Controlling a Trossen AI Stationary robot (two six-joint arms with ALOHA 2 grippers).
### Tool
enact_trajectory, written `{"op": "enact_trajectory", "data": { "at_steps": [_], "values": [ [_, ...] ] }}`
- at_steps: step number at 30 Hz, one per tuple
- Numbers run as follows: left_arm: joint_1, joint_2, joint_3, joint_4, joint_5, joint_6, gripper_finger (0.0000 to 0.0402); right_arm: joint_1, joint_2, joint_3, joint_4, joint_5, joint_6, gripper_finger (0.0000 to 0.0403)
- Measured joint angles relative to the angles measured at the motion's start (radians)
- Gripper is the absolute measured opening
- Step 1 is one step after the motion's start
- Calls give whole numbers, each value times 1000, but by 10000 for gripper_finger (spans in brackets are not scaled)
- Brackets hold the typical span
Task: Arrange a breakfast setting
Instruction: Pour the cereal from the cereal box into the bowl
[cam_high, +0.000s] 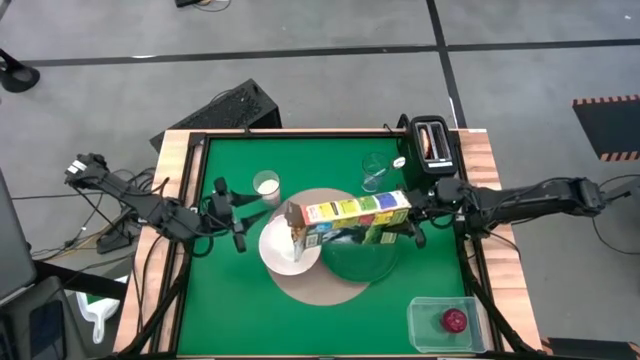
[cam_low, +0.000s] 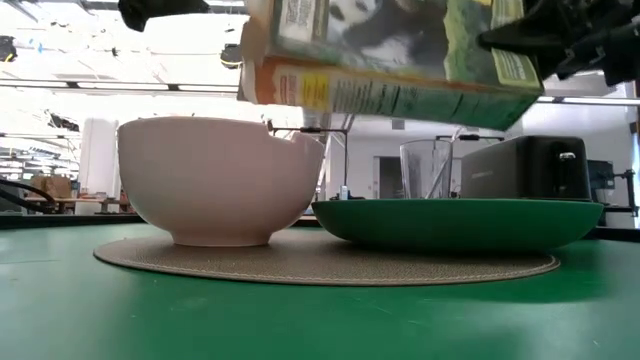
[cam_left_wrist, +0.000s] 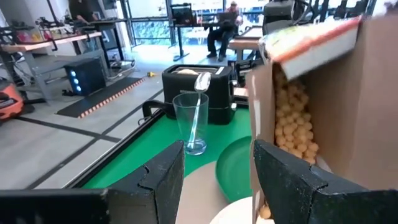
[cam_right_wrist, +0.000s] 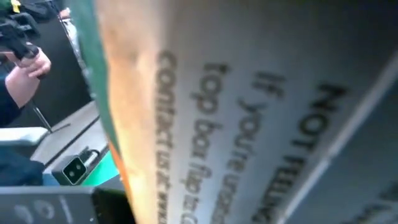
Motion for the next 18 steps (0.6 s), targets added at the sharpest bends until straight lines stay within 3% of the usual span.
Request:
{"op": "enact_trajectory", "data": {
  "at_steps": [18],
  "values": [
    [0, -34, -24, 2, -2, 13, 180, -6, 115, 196, -255, 28, -48, 230]
  ]
}}
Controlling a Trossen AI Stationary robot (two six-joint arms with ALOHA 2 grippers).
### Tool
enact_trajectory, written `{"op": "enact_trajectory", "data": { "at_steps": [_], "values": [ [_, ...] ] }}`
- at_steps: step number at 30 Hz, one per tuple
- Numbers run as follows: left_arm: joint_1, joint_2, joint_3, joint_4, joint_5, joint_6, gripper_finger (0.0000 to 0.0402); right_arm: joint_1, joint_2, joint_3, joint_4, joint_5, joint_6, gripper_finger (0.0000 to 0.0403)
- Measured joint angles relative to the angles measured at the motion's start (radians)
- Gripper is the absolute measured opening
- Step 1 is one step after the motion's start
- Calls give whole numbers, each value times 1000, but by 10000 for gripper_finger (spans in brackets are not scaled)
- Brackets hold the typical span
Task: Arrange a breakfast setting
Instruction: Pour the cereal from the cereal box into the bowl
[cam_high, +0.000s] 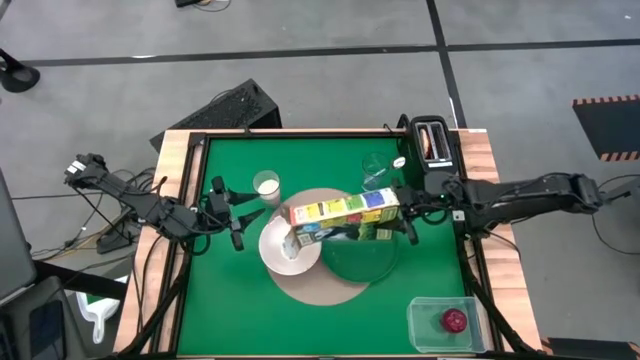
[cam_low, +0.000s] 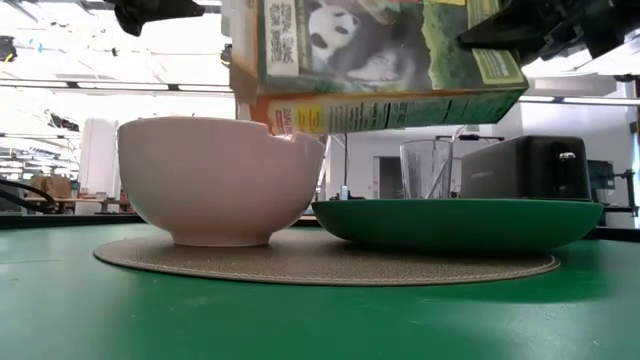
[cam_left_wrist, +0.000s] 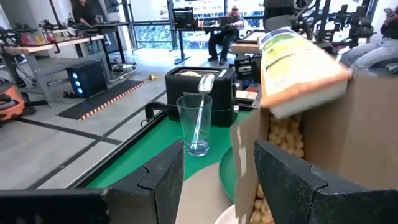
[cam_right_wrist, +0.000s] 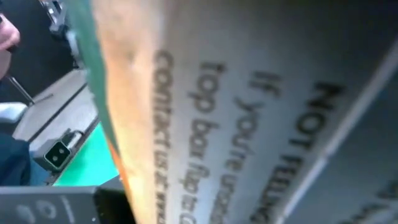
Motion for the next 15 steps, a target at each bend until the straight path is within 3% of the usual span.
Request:
{"op": "enact_trajectory", "data": {
  "at_steps": [15],
  "values": [
    [0, 0, 0, -8, 0, 2, 180, 0, 20, 126, -181, 0, -30, 228]
  ]
}}
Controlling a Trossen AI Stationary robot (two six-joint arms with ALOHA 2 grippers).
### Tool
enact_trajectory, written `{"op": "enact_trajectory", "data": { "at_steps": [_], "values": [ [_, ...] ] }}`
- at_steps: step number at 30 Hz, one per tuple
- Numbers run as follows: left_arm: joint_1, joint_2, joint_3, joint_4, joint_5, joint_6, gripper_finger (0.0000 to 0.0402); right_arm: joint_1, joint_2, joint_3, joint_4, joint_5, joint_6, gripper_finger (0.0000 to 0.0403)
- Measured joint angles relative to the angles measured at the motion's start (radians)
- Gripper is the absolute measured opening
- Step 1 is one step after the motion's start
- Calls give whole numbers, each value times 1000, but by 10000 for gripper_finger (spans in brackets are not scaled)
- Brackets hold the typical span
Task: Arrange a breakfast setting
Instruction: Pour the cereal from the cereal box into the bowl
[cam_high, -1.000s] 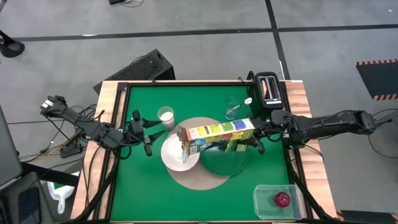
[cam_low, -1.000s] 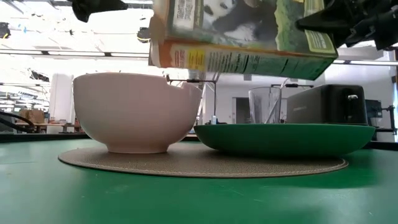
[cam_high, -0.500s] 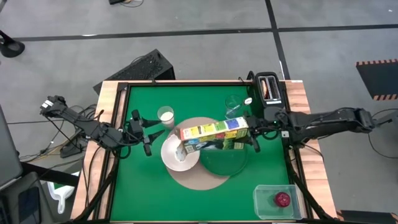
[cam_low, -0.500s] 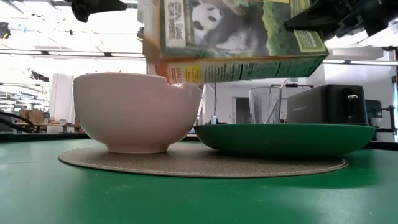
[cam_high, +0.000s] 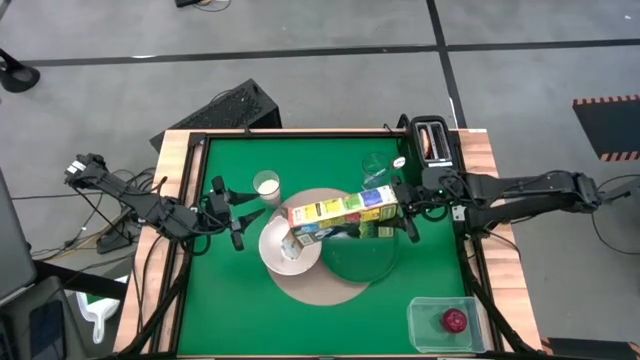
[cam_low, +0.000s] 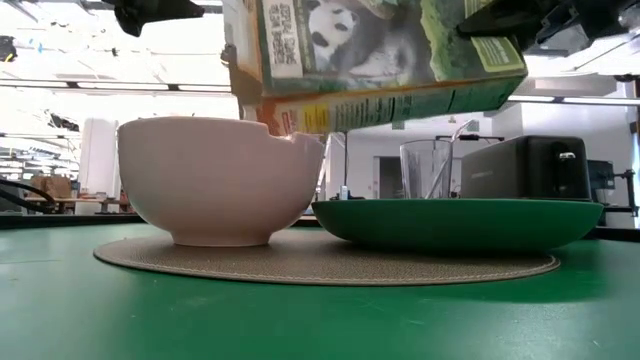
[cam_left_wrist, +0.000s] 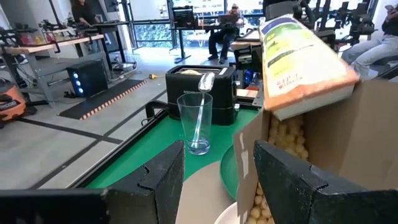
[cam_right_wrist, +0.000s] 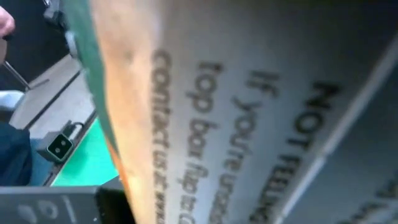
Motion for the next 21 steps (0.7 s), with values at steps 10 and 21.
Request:
{"op": "enact_trajectory", "data": {
  "at_steps": [10, 21],
  "values": [
    [0, 0, 0, 0, 0, 2, 180, 0, 8, 5, -13, 0, -13, 228],
    [0, 0, 0, 0, 0, -7, 180, -28, 8, 12, -25, 1, -38, 228]
  ]
}}
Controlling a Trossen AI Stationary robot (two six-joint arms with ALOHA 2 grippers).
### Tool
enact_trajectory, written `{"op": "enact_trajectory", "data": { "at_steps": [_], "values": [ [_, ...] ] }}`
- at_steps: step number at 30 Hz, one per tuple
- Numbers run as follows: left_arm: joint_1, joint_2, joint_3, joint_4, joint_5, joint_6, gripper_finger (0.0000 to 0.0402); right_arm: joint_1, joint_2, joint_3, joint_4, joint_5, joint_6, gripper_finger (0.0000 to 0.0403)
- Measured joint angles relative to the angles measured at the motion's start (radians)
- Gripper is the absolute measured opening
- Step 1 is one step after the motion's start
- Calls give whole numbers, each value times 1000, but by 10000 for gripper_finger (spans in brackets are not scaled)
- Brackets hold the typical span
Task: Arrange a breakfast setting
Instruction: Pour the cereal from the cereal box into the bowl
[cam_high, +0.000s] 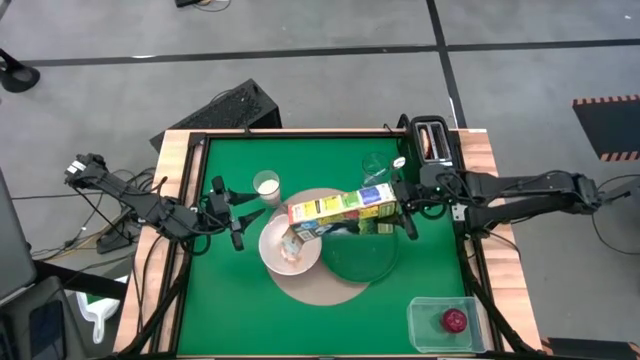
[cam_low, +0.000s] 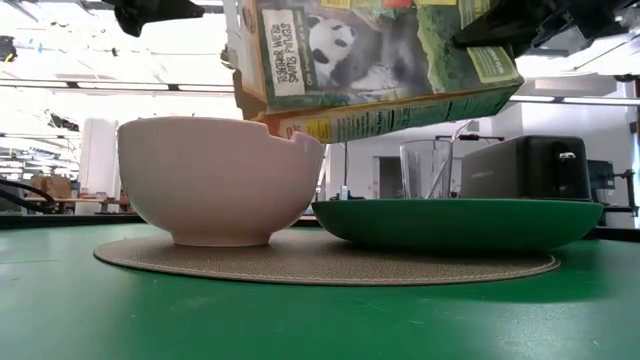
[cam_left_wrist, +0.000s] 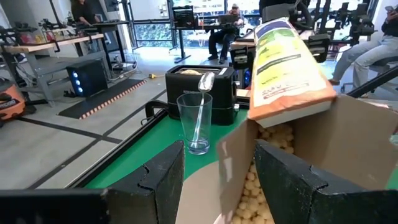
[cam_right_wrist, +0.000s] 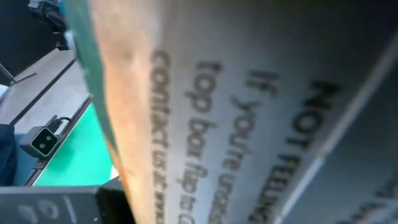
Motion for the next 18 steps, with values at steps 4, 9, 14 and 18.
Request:
{"op": "enact_trajectory", "data": {
  "at_steps": [4, 9, 14, 18],
  "values": [
    [0, 0, 0, 0, 0, 0, 180, 7, 7, 48, -49, -1, -17, 227],
    [0, 0, 0, 0, 0, -1, 180, 11, 45, 110, -116, -2, -33, 227],
    [0, 0, 0, 0, 1, -2, 180, 10, 99, 139, -131, -1, -41, 227],
    [0, 0, 0, 0, 2, -2, 180, 10, 131, 140, -117, -2, -44, 227]
  ]
}}
